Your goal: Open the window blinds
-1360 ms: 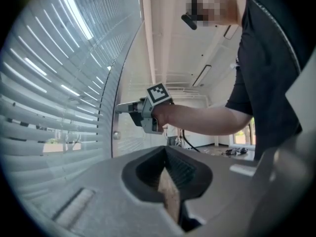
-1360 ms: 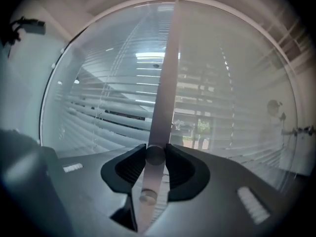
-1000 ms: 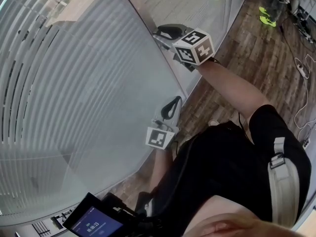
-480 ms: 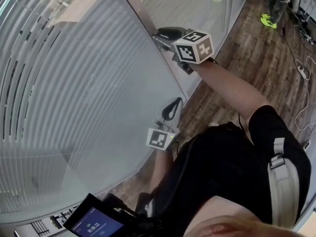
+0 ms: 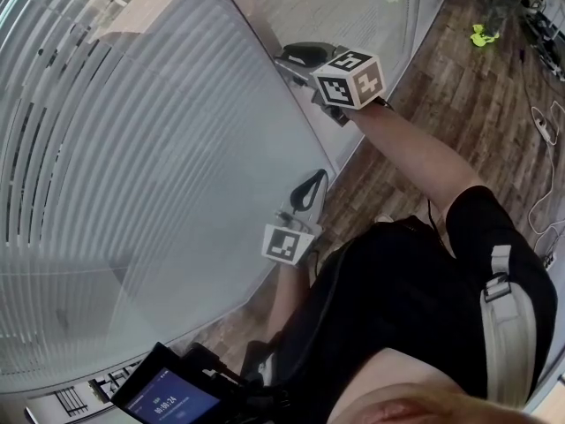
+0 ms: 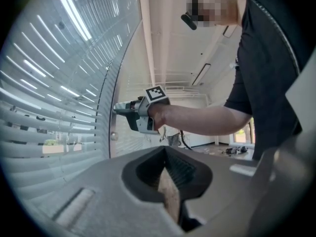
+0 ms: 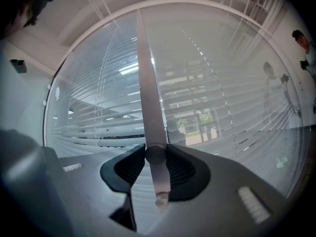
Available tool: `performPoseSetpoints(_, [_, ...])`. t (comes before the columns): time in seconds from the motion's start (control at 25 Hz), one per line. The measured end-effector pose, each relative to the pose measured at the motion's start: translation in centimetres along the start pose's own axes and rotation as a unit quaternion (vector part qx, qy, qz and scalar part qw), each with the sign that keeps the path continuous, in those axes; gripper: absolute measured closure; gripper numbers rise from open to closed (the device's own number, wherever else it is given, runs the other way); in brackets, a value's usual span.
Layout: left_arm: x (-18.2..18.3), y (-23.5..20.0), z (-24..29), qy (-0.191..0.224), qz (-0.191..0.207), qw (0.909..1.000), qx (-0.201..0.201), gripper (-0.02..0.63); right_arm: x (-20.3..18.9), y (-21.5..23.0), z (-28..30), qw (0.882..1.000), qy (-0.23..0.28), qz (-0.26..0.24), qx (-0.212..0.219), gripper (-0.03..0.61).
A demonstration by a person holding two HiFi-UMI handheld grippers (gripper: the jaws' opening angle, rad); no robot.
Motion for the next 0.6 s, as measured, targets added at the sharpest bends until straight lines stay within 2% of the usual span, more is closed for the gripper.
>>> performPoseSetpoints(0.08, [-0.2, 0.2, 0.1, -0.001, 0.000, 1.0000, -0.005, 0.611, 0.0, 0.0, 0.0, 1.000, -0.012, -0.019, 0.007, 0.427])
performPoseSetpoints(0.16, [-0.3, 0.4, 0.2, -0.002, -0.001, 1.0000, -0.008, 0.611, -0.2, -0.2, 0.0, 0.998, -0.032, -0.050, 0.013, 0.383])
performPoseSetpoints(0.24, [-0.3, 0.6, 0.4, -0.002, -0.002, 0.9999, -0.011, 0.611, -0.4, -0.5, -0.2, 0.993, -0.059, -0.101, 0.012, 0.359])
performPoseSetpoints(0.32, [-0.3, 0.7, 0.6, -0.003, -0.001, 0.9999, -0.015, 0.611, -0.3, -1.0, -0.6, 0.981, -0.089, -0.172, 0.007, 0.343])
performPoseSetpoints(0.4, [-0.3, 1.0, 1.0, -0.004, -0.001, 0.9998, -0.019, 0.611, 0.2, -1.8, -0.9, 0.955, -0.130, -0.267, -0.001, 0.333])
performPoseSetpoints(0.52, [-0.2, 1.6, 1.3, -0.004, -0.003, 0.9997, -0.023, 0.611, 0.5, -2.9, -1.2, 0.892, -0.191, -0.409, -0.010, 0.327])
performPoseSetpoints(0.6, [-0.2, 1.8, 1.3, -0.005, -0.003, 0.9997, -0.024, 0.611, 0.4, -3.4, -0.9, 0.858, -0.212, -0.468, -0.008, 0.327])
Point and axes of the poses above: the fingertips, and each gripper's own axes: z forward along the fingers, y to its right, x out of its top, the point moved 5 cm from there along -z, backward along the fingers, and after that the axes turned 14 degrees about x, right-handed, at the moved point
